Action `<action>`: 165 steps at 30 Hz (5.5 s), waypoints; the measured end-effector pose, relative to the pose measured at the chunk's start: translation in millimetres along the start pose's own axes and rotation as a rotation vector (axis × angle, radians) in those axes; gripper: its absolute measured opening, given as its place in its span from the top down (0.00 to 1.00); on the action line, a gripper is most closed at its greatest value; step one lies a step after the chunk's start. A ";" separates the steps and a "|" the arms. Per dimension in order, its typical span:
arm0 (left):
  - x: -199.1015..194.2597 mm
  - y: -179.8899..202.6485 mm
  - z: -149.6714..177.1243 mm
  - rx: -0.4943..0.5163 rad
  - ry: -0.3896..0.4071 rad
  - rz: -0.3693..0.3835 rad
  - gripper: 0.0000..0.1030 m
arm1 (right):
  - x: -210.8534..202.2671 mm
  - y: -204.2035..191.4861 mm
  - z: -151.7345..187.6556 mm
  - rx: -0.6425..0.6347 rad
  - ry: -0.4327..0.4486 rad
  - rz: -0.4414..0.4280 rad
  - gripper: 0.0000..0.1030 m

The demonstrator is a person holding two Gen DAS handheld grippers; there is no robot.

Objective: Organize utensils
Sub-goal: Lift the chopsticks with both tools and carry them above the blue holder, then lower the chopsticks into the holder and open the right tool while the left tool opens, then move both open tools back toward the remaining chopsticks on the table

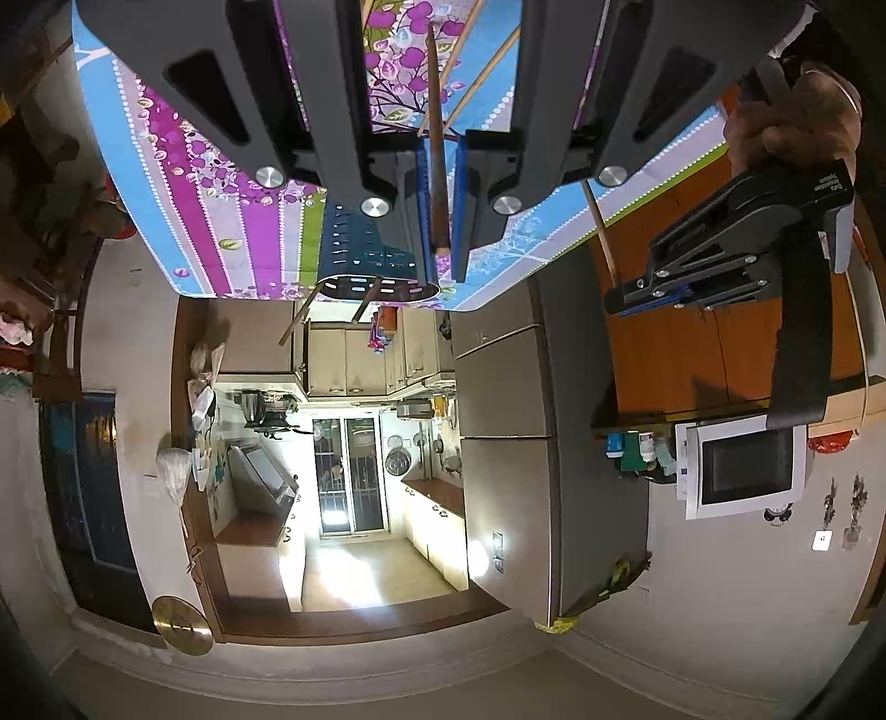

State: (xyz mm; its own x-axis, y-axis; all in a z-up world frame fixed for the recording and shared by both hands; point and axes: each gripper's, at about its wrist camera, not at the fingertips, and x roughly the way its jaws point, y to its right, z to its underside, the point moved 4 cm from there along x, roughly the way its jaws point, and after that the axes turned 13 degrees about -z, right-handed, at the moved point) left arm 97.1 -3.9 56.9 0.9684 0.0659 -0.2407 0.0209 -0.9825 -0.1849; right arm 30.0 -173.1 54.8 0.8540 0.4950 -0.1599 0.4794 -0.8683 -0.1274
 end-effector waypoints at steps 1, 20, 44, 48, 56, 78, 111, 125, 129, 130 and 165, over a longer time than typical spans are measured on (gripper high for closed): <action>-0.4 0.6 0.0 0.000 0.001 -0.005 0.92 | 0.5 0.1 -0.5 -0.001 0.000 0.001 0.95; 6.6 4.5 -6.8 0.010 -0.004 -0.009 0.93 | -1.0 6.4 -10.4 -0.011 0.022 0.015 0.95; 17.5 6.5 -35.7 -0.013 0.003 0.074 0.93 | 18.3 22.5 -31.1 -0.005 0.007 -0.003 0.95; 28.4 11.3 -66.1 -0.009 0.047 0.100 0.93 | 28.0 33.4 -50.4 -0.019 0.025 0.009 0.95; 55.2 12.4 -164.3 -0.073 0.179 0.140 0.93 | 42.2 61.5 -138.0 -0.048 0.165 0.037 0.95; 204.5 54.9 -139.7 -0.155 0.134 0.203 0.93 | 169.5 165.0 -121.1 0.138 0.239 0.080 0.95; 113.1 40.5 -99.1 0.000 0.277 -0.110 0.92 | 44.0 127.2 -96.6 0.031 0.271 0.197 0.80; 9.2 -48.8 -20.8 0.022 0.236 -0.125 0.73 | -46.8 81.1 -9.9 -0.087 0.071 0.229 0.62; -7.8 -76.0 12.5 0.014 0.175 -0.134 0.72 | -74.4 75.3 21.0 -0.082 0.020 0.271 0.54; -12.0 -81.9 22.8 0.013 0.159 -0.140 0.71 | -80.1 74.7 27.5 -0.073 0.010 0.283 0.52; -59.4 -36.3 221.7 0.103 -0.154 -0.004 0.64 | -32.0 -38.6 198.3 0.007 -0.363 0.028 0.72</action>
State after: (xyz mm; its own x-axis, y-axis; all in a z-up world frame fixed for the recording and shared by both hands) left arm -16.3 66.4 -133.3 0.9188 0.1029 -0.3811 -0.0091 -0.9597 -0.2810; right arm -55.9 -149.0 -129.3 0.7388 0.4511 -0.5007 0.4544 -0.8821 -0.1242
